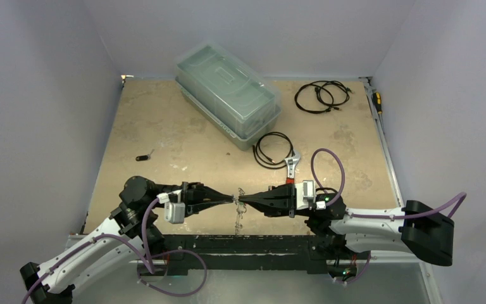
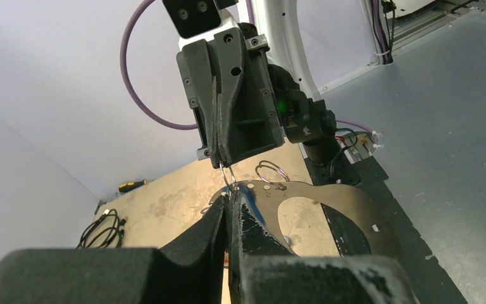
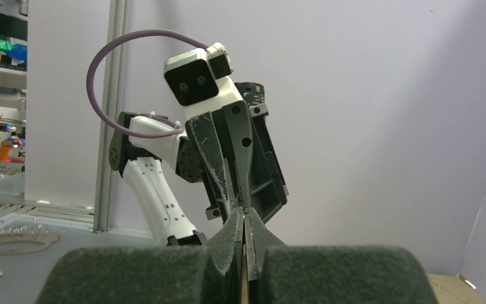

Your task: Put the keys on the keyring

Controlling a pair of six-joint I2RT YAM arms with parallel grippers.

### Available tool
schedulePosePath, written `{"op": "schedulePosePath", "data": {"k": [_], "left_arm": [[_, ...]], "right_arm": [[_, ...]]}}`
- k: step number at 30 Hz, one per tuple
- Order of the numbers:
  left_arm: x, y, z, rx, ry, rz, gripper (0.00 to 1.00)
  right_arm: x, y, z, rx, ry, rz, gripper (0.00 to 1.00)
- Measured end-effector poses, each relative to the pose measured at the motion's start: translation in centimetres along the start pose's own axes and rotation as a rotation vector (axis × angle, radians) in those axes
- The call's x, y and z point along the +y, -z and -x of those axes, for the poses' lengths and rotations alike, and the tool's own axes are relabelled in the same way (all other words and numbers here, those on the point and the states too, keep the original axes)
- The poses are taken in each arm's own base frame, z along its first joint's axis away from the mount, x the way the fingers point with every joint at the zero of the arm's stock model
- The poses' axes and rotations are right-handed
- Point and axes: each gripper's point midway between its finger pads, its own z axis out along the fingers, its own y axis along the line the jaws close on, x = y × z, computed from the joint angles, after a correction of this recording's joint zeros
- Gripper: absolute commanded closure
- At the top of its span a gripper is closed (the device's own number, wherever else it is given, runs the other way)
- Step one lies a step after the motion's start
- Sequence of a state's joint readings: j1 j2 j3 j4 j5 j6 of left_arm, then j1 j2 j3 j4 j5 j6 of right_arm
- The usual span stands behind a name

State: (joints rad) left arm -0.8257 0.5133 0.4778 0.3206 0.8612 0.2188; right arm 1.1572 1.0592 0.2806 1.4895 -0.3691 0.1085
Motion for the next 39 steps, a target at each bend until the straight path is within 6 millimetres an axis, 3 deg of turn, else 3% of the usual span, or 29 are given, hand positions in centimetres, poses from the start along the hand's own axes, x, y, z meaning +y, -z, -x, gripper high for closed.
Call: {"op": "schedulePosePath", "data": {"k": [17,23,28,39], "left_arm": [[0.03,0.02,-0.06,0.003,0.002,0.002,1.00],[0.04,0.02,-0.11,0.004,0.003,0.003,0.80],[0.08,0.03,-0.16,0.006,0.005,0.006,0.70],[0.18,0.04,-0.19,0.008,0.005,0.012,0.69]], "right_arm": [[-0.04,-0.50,0.10,-0.004,0.002,0.014,1.00],[-0.16,-0.93,-0.13,-0.003,-0.001,0.017,1.00],[-0.21,-0.96,-0.46,0.005,-0.006,0.016,1.00],[-0.15,-0.96,-0.44,0.004,-0.007,0.019,1.00]]}}
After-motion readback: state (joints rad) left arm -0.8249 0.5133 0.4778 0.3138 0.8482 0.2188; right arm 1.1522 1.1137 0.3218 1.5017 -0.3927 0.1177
